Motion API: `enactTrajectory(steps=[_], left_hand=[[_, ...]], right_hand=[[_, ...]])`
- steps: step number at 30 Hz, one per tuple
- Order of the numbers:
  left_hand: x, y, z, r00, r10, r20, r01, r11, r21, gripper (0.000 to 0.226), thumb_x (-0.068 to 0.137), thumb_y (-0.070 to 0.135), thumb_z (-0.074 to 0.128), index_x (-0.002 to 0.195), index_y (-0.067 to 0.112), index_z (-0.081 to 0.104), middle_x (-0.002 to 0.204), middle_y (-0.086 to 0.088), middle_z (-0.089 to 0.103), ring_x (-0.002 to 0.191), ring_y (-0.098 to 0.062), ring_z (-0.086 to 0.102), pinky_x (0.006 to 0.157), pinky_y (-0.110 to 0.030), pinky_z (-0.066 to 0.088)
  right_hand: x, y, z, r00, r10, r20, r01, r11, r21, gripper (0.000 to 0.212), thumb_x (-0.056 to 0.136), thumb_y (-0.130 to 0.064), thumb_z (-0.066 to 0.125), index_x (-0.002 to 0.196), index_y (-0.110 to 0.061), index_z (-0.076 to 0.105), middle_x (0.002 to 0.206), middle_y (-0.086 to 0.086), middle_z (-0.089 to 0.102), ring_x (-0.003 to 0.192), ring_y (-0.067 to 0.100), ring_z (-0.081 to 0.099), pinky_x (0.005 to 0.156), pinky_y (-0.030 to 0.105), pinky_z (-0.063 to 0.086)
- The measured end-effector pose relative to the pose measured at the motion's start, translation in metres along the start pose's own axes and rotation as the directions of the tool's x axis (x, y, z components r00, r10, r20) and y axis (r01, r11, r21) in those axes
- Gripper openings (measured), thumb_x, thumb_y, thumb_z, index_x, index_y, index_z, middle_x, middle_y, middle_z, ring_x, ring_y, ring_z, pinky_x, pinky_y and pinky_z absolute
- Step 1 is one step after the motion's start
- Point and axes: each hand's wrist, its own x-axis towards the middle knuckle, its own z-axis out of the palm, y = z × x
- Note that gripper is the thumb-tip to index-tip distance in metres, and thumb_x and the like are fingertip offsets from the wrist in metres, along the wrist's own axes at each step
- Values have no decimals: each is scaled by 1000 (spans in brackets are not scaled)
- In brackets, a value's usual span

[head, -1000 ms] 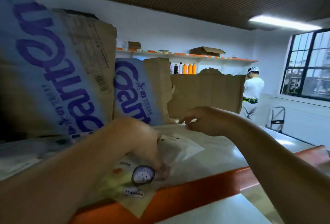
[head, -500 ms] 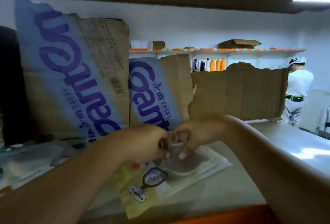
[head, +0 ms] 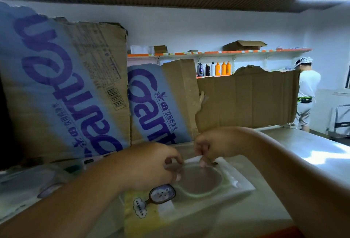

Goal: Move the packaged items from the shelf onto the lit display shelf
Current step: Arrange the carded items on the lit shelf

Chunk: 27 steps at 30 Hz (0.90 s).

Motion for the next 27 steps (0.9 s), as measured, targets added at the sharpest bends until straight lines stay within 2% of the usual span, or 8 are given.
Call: enactTrajectory(steps=[5,8,12,15,17,21,24,27], left_hand=[[-3,2,0,999,25,-34,-28,997,-76,35,91,49,68,124,55,57,115,25,62,97,4,59,87,-26,52],[-5,4,-2,995,46,-85,-56,992,-116,46,89,55,69,130,61,49,117,26,61,100,4,61,89,-28,55],[-7,4,-2,995,52,-80,-55,998,-35,93,68,77,75,145,66,23,151,30,31,135,0,40,110,-35,43],[-8,5,-2,997,66,-28,-65,998,8,114,57,78,81,144,71,8,164,31,1,151,-8,15,120,-44,29],[-6,5,0,995,81,-58,-81,997,9,119,56,76,83,145,72,4,163,33,-3,153,-8,10,121,-45,28],[-5,9,2,975,104,-195,-97,994,42,110,67,68,81,145,70,4,163,31,-1,152,-6,7,122,-41,24],[-4,6,-2,927,162,-338,-142,986,82,92,75,61,77,144,70,17,157,38,10,148,2,9,119,-34,24],[-6,0,-11,902,258,-347,-230,966,120,75,74,62,75,128,81,27,151,48,8,149,4,1,122,-40,19]], right_hand=[[8,11,1,993,-12,-115,12,1000,-8,3,93,-26,66,94,-25,64,86,-8,64,77,9,55,72,28,43],[6,19,-3,970,25,-240,-5,996,83,17,94,-15,61,84,-28,59,88,-2,69,74,12,59,67,23,45],[9,30,-11,882,140,-451,-44,975,216,23,98,-5,53,97,-18,72,79,-4,64,67,10,54,51,9,37],[14,39,-15,869,212,-447,-98,959,265,25,100,-1,48,110,-7,71,86,7,58,76,18,50,51,10,32],[14,42,-22,865,244,-438,-109,944,310,26,99,4,47,111,-6,68,75,2,52,69,16,46,49,9,33],[10,48,-22,879,273,-390,-108,912,396,31,99,11,44,124,6,61,73,-5,46,64,10,42,49,5,35],[7,54,-11,851,326,-411,-89,861,501,25,98,7,47,113,7,67,74,-3,55,64,9,47,47,6,36],[6,56,-11,870,342,-355,-83,811,579,22,97,5,49,101,-2,70,77,0,60,66,12,52,54,15,43]])
